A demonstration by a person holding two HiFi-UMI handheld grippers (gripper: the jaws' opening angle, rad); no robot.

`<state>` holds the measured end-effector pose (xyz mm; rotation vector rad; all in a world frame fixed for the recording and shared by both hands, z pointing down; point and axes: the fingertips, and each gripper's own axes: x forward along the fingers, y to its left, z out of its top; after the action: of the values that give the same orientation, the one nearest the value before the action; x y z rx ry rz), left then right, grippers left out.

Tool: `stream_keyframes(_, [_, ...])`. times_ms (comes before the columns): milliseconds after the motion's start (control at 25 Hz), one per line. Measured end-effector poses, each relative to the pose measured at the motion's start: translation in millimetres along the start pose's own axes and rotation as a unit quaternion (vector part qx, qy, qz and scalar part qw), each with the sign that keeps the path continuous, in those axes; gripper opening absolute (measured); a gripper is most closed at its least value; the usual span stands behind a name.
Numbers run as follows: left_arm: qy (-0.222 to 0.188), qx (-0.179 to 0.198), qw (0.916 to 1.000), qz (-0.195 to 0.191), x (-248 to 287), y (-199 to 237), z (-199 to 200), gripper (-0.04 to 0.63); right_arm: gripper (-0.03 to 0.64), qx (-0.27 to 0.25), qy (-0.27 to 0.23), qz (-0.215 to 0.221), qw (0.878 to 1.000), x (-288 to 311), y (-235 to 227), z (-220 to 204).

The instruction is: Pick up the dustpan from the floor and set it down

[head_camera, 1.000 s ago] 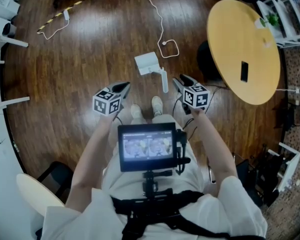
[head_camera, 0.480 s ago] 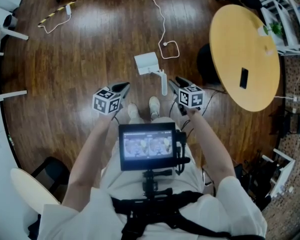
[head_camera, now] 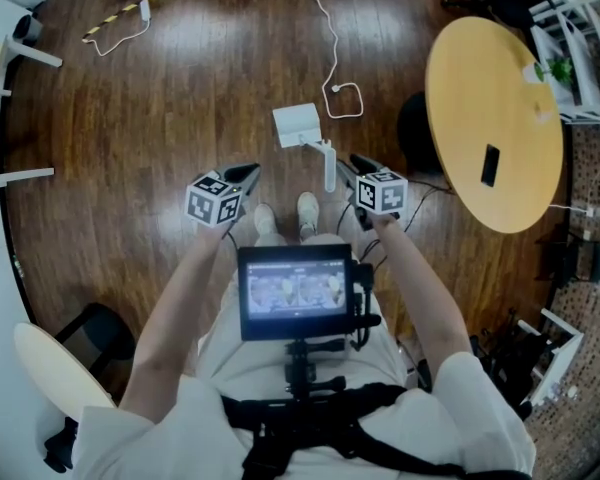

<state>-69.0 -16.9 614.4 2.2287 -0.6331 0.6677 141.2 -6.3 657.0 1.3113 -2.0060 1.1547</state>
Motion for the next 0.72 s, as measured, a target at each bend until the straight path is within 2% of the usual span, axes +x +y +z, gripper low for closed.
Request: stream_keyframes(720, [0.016, 0.002, 0.9998, 0.014, 11, 0, 1, -0.006, 0.186, -0.007, 0.043, 0.012, 0.999, 25, -4, -20])
